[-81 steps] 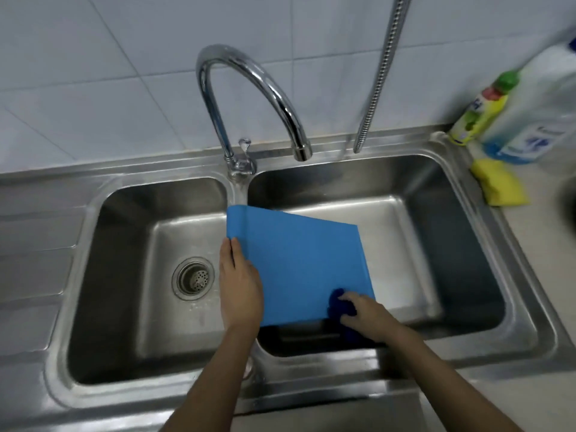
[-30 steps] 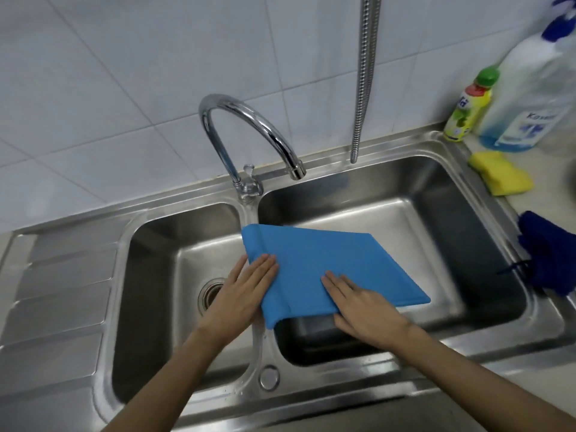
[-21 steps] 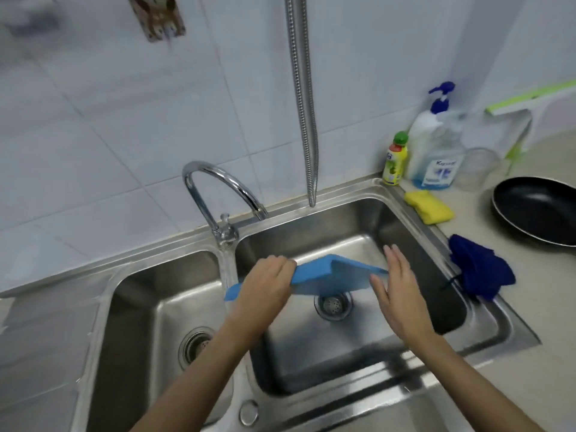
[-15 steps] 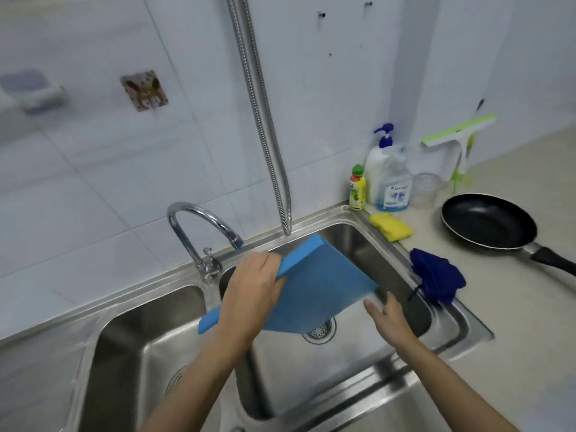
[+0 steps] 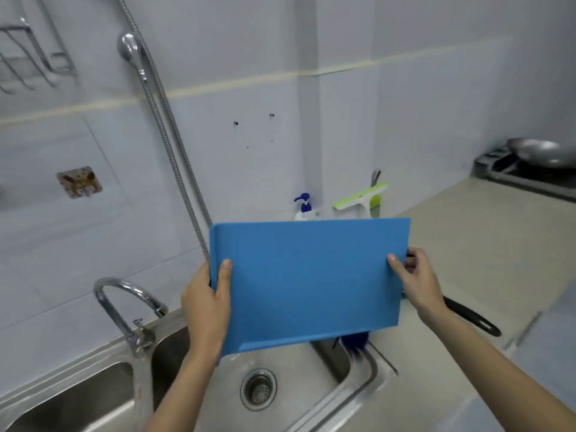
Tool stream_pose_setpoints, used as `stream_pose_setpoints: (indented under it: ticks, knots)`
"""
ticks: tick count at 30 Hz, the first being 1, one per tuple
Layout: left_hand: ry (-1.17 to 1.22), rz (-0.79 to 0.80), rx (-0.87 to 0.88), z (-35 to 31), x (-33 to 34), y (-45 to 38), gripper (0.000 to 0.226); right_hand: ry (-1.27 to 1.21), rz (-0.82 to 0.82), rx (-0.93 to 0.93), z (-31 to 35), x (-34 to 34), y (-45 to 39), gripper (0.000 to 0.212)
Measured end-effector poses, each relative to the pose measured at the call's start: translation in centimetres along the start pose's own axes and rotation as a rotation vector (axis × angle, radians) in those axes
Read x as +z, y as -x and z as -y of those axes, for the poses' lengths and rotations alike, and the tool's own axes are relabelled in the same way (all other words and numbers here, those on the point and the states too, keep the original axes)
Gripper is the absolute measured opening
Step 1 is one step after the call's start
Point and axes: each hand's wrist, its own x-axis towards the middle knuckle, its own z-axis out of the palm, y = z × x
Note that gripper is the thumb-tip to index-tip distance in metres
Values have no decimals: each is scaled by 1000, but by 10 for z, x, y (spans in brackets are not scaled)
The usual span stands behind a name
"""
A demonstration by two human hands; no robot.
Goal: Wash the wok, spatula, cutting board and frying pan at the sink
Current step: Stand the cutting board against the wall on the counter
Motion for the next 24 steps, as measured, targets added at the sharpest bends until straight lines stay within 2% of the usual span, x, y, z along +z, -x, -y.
stream_pose_setpoints:
  ticks: [4,8,14,19,24]
  knots:
    - [60,131,11,-39,88,26,40,105,-146,-25,-7,-113,-19,33]
    - [155,213,24,-118,208,63,32,254,-234,-29,-21,-261,-36,37]
    - [303,403,26,-238,375,132,31,363,-363,-25,-48,-461,-64,23]
    - [258,543,86,-304,485,163,29,356,-461,-13,-86,-560,-88,28]
    - [104,766,198,-343,588,154,34,380,-544,9,-122,-617,-153,26]
